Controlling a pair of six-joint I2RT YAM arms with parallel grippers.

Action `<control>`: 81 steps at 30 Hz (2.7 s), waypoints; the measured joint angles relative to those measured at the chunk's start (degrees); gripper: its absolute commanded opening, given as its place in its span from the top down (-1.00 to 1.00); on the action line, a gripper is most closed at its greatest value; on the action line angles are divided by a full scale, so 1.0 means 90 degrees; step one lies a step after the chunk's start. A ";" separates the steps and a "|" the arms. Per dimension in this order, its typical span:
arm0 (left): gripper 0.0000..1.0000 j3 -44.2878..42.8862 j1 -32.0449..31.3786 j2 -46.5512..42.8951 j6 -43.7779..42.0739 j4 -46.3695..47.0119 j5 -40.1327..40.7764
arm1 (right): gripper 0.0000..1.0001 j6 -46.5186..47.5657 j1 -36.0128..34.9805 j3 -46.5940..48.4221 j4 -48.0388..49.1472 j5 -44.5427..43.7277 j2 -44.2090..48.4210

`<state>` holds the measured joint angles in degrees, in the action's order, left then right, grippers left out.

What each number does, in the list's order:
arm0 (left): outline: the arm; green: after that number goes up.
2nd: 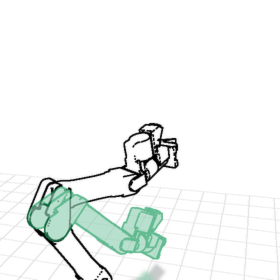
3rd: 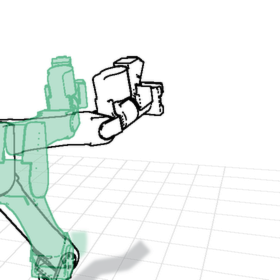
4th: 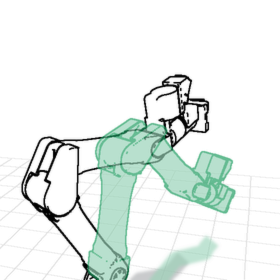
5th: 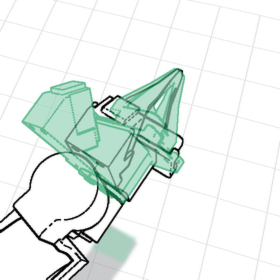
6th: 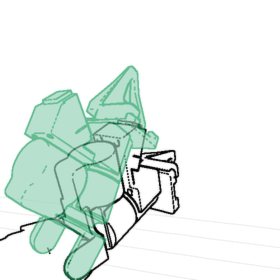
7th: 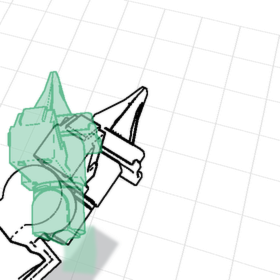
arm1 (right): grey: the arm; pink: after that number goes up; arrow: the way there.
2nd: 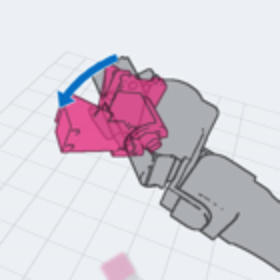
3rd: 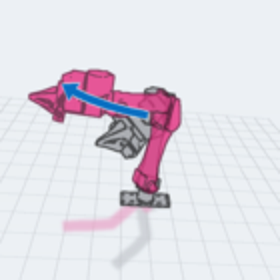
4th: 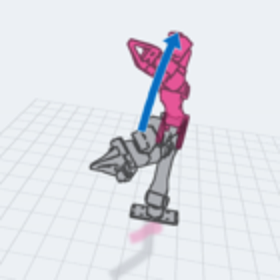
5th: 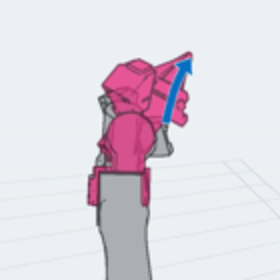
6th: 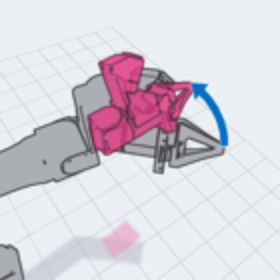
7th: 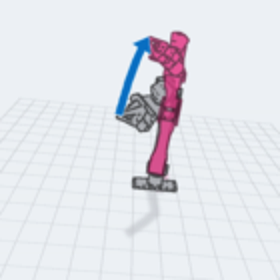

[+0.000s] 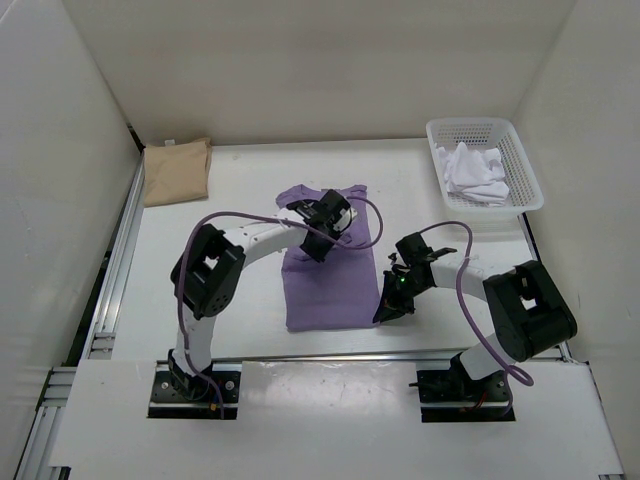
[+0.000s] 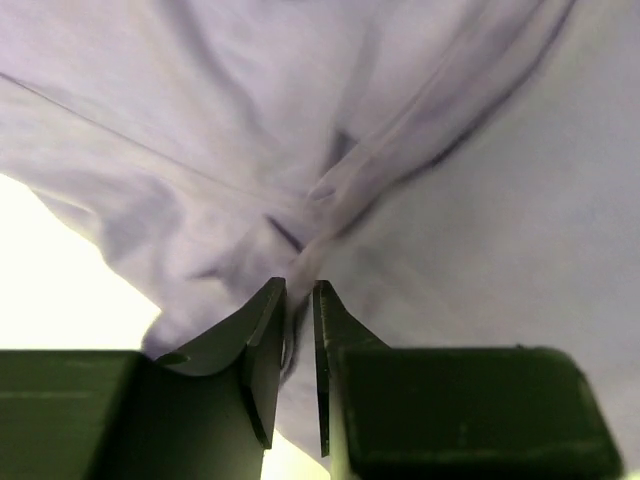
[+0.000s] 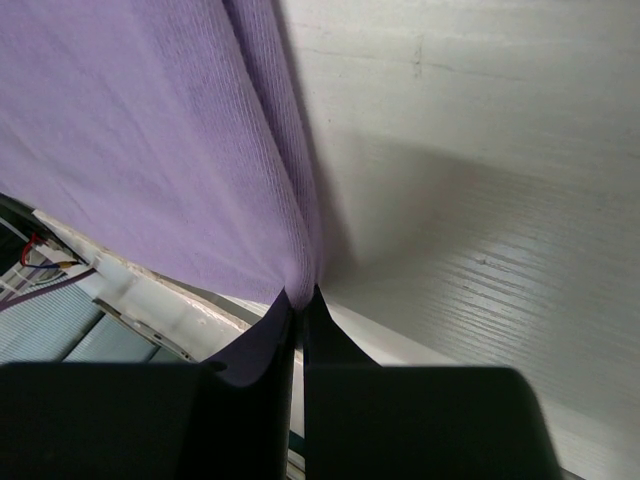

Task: Fold and stack the t-shirts
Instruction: Grab one side of the 2/3 rectangular tshirt with both arms, then fold the long partially folded tshirt into a neat square

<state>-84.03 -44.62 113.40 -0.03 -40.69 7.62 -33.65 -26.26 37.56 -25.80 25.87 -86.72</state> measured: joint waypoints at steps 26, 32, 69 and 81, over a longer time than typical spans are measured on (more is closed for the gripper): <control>-0.35 0.2084 0.0923 -0.4141 -0.0007 0.0170 -0.0692 | 0.00 -0.0155 0.0000 -0.0107 0.0034 0.0126 0.0255; -0.27 0.3808 0.0867 -0.4422 0.0005 0.0311 -0.2232 | 0.09 -0.0369 -0.0002 -0.0333 0.0097 0.0053 0.0515; 0.79 0.4211 0.1158 -0.4653 0.0078 -0.0019 -0.3818 | 1.00 -0.1253 -0.1236 0.0034 -0.1076 -0.0947 0.2829; 0.79 0.2623 0.1562 -0.5195 0.0075 -0.1979 -0.3900 | 1.00 -0.1598 -0.1656 0.2030 -0.2992 -0.1064 0.3361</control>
<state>-60.42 -30.57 66.65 0.64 -58.50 -27.49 -48.03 -41.17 55.83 -52.73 16.29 -56.47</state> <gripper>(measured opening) 0.130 0.023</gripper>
